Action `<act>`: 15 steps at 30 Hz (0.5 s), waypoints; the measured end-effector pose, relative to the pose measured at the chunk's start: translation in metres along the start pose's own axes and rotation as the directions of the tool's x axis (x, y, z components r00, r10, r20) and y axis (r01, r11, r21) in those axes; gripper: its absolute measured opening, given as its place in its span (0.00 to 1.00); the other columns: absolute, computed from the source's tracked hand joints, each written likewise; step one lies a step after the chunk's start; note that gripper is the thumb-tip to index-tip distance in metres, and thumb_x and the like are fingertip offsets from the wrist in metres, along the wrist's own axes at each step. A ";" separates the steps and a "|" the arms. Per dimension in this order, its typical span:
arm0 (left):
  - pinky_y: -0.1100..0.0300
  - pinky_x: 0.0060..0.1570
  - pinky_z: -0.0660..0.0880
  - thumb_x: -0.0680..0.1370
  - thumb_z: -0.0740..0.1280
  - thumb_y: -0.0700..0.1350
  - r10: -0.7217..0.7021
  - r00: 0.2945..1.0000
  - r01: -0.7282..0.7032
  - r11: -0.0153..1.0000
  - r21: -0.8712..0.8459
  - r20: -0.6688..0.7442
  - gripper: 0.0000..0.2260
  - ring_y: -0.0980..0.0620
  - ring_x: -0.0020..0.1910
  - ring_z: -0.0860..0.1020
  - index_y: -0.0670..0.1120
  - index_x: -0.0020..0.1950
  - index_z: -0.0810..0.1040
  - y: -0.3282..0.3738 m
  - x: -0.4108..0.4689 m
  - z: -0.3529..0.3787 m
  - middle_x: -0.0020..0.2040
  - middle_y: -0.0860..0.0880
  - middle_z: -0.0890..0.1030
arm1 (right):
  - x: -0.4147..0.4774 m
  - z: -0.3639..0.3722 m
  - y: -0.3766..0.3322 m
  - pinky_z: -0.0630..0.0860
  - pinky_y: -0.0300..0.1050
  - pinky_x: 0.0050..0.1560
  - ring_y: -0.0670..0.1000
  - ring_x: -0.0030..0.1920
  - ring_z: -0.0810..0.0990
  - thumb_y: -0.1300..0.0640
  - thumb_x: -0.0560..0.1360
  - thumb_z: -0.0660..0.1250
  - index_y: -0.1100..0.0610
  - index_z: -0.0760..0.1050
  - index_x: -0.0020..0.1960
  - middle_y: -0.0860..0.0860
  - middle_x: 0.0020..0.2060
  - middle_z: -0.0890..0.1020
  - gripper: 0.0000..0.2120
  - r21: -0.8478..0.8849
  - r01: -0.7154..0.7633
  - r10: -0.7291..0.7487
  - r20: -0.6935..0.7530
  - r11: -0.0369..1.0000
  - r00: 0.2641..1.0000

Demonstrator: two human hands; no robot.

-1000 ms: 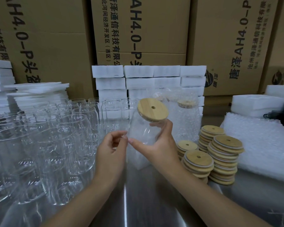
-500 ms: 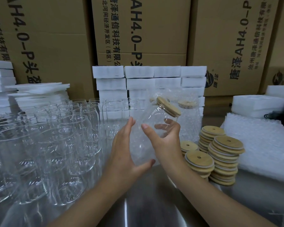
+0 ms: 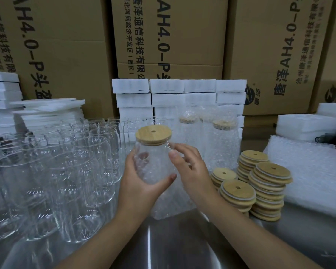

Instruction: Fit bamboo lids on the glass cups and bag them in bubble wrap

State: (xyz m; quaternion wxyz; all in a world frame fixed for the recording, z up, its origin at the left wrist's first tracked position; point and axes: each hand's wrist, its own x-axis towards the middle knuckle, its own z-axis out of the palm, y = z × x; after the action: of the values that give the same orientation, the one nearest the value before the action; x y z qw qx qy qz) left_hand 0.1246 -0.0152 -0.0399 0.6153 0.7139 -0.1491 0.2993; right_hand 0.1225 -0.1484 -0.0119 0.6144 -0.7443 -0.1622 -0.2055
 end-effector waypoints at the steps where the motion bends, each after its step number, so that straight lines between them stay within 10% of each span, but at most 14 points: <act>1: 0.69 0.51 0.76 0.57 0.81 0.58 0.004 1.000 -0.005 1.000 -0.031 -0.022 0.43 0.69 0.55 0.76 0.61 0.68 0.66 0.001 0.000 -0.001 0.58 0.60 0.77 | 0.000 -0.001 -0.001 0.70 0.30 0.50 0.34 0.55 0.73 0.33 0.66 0.62 0.33 0.72 0.57 0.39 0.61 0.72 0.20 0.000 -0.007 0.007 0.027 1.000 1.000; 8: 0.70 0.52 0.76 0.64 0.76 0.52 0.016 0.989 -0.051 0.970 -0.237 -0.148 0.37 0.64 0.58 0.77 0.62 0.69 0.63 0.007 -0.001 -0.002 0.60 0.58 0.76 | -0.005 -0.006 0.002 0.70 0.24 0.55 0.26 0.59 0.70 0.45 0.69 0.69 0.35 0.60 0.66 0.26 0.58 0.74 0.29 0.097 -0.159 0.094 0.477 0.983 0.874; 11: 0.63 0.54 0.76 0.63 0.75 0.61 -0.049 0.985 -0.005 0.952 -0.307 -0.168 0.33 0.64 0.57 0.78 0.76 0.60 0.60 0.012 0.000 -0.004 0.61 0.58 0.76 | -0.005 -0.002 0.005 0.68 0.40 0.68 0.37 0.67 0.69 0.50 0.68 0.77 0.44 0.52 0.76 0.39 0.69 0.69 0.45 -0.038 -0.114 0.118 0.488 0.993 0.865; 15: 0.53 0.59 0.77 0.63 0.72 0.62 -0.040 0.994 0.003 0.932 -0.363 -0.097 0.31 0.55 0.63 0.77 0.78 0.60 0.61 0.011 0.001 -0.005 0.64 0.56 0.76 | -0.007 0.003 0.010 0.72 0.32 0.59 0.34 0.60 0.74 0.50 0.63 0.81 0.42 0.57 0.72 0.36 0.61 0.75 0.46 -0.066 -0.061 0.082 0.396 0.996 0.915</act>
State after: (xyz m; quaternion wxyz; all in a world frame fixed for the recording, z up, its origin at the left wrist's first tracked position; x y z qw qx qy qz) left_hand 0.1182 -0.0121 -0.0303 0.7464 0.5736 -0.1620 0.2962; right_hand 0.1217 -0.1469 -0.0240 0.5562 -0.7917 -0.2509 -0.0314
